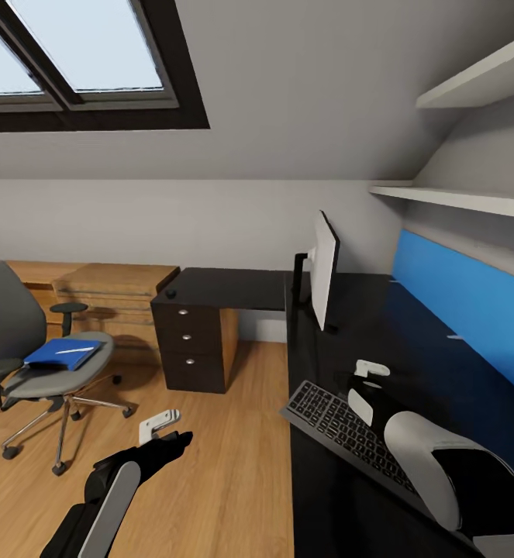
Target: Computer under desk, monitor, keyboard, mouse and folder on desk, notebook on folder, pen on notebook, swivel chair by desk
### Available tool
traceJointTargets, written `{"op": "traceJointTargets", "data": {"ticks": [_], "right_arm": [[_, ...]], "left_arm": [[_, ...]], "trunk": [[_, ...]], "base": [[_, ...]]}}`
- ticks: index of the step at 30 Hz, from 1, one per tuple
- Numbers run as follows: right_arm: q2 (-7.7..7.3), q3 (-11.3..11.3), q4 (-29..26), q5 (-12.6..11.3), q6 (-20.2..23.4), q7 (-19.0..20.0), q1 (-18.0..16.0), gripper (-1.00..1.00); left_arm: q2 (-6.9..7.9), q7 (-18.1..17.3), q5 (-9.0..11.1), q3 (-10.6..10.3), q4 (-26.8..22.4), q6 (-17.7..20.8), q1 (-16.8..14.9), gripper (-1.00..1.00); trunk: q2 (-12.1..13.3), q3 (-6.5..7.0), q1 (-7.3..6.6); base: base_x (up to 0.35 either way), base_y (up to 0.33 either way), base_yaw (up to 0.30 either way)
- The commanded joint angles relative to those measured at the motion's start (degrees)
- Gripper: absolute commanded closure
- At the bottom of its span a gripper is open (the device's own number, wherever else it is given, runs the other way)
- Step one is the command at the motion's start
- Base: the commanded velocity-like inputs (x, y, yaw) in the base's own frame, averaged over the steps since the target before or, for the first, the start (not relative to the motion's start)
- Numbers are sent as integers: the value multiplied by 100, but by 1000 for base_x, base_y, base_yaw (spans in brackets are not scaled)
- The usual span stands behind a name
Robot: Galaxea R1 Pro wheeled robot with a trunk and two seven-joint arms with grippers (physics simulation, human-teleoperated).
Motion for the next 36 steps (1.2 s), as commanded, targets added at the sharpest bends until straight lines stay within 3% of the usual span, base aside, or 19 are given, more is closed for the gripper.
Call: {"op": "traceJointTargets", "data": {"ticks": [1, 36], "right_arm": [[0, 13, -3, -37, 1, -14, -3, -100], [-9, 4, -10, -50, 9, -36, -3, -100]], "left_arm": [[3, 58, 60, -10, -6, 8, -4, -100], [5, 45, 54, -10, -6, 8, -4, -100]], "trunk": [[-4, -6, 0], [-4, -41, 0]], "base": [[1, 1, 0], [46, 3, 0]]}}
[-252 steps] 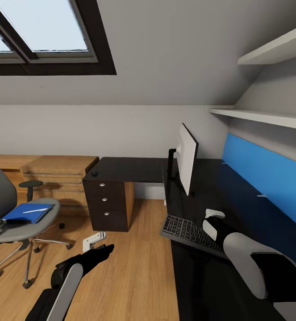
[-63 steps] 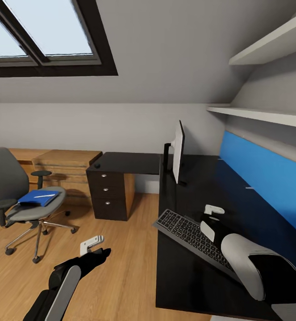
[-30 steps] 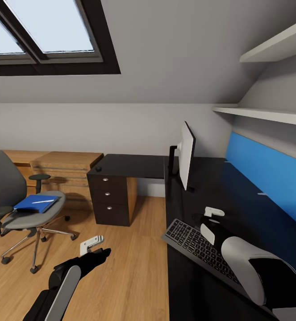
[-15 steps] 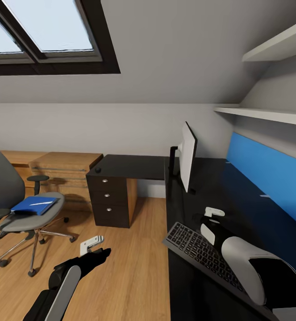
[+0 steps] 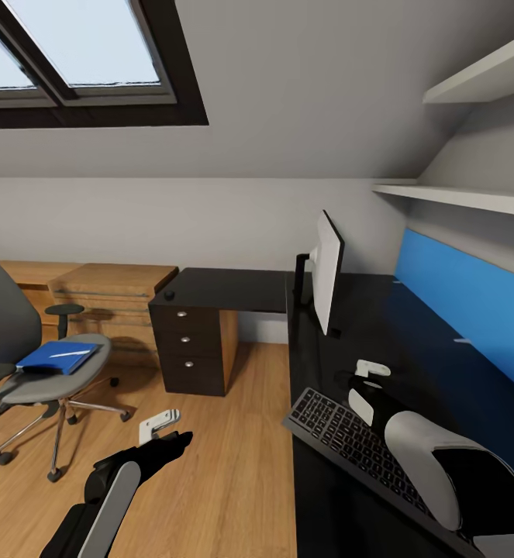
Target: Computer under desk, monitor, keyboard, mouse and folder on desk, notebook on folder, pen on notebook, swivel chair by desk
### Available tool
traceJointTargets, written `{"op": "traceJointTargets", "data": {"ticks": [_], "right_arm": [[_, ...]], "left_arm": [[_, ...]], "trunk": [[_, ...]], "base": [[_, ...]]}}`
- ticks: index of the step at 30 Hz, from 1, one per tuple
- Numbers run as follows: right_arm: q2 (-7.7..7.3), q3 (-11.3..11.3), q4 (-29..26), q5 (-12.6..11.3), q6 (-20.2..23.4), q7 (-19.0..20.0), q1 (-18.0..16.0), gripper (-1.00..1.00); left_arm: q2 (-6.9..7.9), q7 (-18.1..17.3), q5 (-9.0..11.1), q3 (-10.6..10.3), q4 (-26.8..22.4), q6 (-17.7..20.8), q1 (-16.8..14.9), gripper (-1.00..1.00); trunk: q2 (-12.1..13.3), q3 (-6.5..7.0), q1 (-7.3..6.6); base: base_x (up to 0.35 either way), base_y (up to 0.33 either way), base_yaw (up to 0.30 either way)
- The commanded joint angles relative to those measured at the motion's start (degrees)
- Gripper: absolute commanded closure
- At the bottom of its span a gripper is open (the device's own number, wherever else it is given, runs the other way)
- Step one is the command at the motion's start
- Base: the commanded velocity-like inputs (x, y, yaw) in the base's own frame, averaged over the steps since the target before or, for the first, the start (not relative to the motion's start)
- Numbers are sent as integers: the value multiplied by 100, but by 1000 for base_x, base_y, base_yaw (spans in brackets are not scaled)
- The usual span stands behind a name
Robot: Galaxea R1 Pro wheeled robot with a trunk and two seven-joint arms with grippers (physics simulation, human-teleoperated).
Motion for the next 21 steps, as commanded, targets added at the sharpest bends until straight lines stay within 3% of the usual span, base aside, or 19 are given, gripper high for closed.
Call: {"op": "traceJointTargets", "data": {"ticks": [1, 21], "right_arm": [[0, 13, -4, -36, 2, -15, -3, -100], [0, 10, -11, -40, 3, -27, -3, -100]], "left_arm": [[4, 57, 60, -10, -6, 8, -4, -100], [4, 64, 58, -10, -6, 8, -4, -100]], "trunk": [[-4, -13, 0], [-4, -161, 0]], "base": [[3, 0, 0], [0, 0, 0]]}}
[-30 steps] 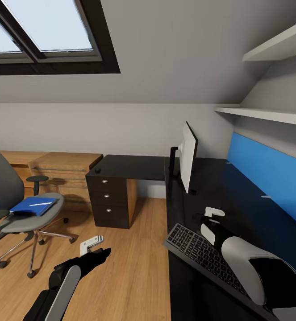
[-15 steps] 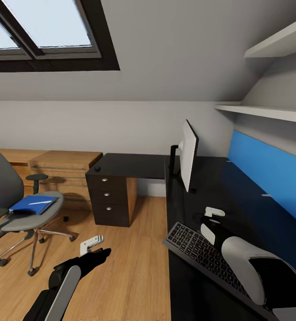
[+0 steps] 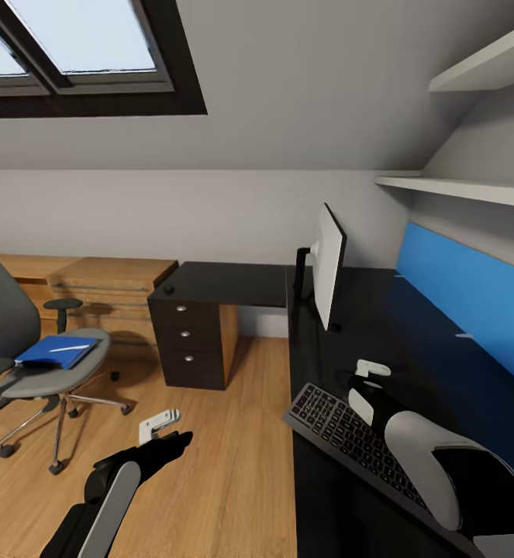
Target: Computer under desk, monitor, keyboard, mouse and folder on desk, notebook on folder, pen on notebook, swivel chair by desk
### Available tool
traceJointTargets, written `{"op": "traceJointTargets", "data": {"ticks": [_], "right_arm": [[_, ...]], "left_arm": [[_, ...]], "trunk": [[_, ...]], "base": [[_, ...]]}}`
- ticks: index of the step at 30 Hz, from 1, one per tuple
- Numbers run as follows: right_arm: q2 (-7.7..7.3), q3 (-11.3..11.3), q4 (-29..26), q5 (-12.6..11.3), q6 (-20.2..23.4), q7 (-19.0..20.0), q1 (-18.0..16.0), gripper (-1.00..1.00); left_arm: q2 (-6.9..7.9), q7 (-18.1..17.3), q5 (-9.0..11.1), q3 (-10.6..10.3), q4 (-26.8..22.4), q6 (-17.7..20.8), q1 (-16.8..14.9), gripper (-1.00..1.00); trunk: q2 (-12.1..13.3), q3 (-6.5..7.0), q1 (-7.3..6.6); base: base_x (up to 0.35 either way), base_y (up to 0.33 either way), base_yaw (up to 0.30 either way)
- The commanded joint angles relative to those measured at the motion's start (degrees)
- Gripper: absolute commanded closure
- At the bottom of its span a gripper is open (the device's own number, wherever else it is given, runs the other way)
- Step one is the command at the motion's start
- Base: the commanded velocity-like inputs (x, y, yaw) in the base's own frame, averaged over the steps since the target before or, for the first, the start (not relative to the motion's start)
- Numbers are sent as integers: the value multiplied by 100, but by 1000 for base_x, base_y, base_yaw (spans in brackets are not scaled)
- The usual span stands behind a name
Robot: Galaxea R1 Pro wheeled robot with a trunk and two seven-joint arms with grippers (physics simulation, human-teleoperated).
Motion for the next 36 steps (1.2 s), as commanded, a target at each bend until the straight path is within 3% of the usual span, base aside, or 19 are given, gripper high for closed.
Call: {"op": "traceJointTargets", "data": {"ticks": [1, 36], "right_arm": [[0, 13, -4, -35, 2, -14, -3, -100], [0, 14, -4, -35, 11, -23, -3, -100]], "left_arm": [[4, 57, 60, -10, -6, 8, -4, -100], [-1, 66, 60, -10, -6, 7, -4, -100]], "trunk": [[-4, -14, 0], [-4, -276, 0]], "base": [[0, 0, 0], [0, 0, 0]]}}
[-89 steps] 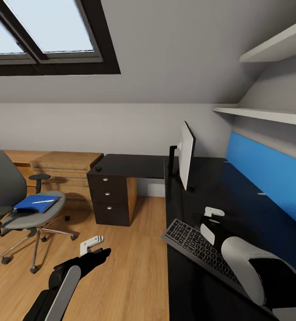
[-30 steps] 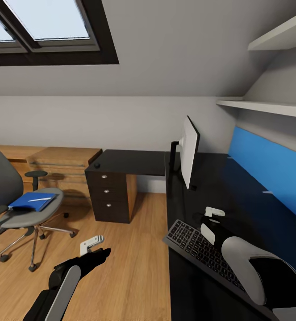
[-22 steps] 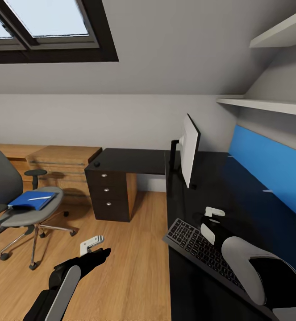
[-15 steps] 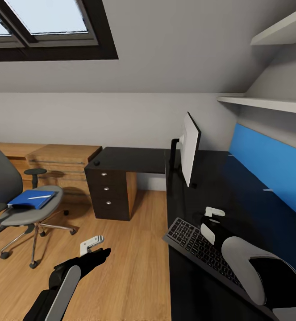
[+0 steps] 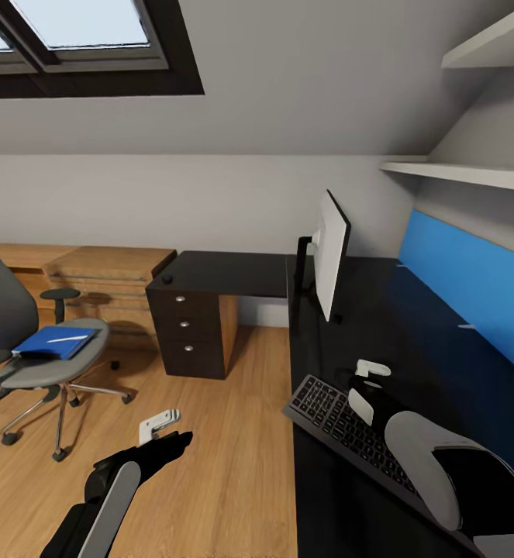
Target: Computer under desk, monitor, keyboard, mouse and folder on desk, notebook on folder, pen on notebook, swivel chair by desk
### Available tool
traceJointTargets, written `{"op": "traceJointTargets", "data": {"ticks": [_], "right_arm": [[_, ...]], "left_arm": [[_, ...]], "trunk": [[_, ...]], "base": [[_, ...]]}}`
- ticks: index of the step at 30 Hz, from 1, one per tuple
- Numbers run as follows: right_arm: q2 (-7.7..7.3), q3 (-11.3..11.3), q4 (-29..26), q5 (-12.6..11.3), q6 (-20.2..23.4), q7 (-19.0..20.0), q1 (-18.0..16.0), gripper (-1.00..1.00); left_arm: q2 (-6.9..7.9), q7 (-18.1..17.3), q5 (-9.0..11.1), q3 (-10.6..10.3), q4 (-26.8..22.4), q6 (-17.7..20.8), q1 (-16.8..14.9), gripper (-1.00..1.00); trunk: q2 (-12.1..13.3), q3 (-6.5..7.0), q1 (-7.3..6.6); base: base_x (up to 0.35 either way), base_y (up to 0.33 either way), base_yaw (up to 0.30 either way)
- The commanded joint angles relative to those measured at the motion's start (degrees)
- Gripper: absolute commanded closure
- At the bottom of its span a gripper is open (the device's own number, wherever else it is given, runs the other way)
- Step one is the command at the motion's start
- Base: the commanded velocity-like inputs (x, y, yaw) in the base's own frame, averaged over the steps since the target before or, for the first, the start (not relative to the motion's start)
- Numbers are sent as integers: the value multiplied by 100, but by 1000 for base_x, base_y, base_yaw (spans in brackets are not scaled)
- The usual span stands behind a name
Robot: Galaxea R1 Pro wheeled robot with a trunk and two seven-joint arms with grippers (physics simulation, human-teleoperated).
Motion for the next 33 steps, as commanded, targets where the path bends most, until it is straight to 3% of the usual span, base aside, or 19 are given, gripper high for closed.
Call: {"op": "traceJointTargets", "data": {"ticks": [1, 33], "right_arm": [[0, 13, -2, -35, 3, -14, -3, -100], [0, 13, 40, -1, 51, -14, -3, -100]], "left_arm": [[2, 57, 59, -9, -6, 8, -4, -100], [0, 49, 61, -18, 2, 6, -4, -100]], "trunk": [[-3, -13, 0], [-3, -61, 0]], "base": [[0, 0, 0], [0, 0, 0]]}}
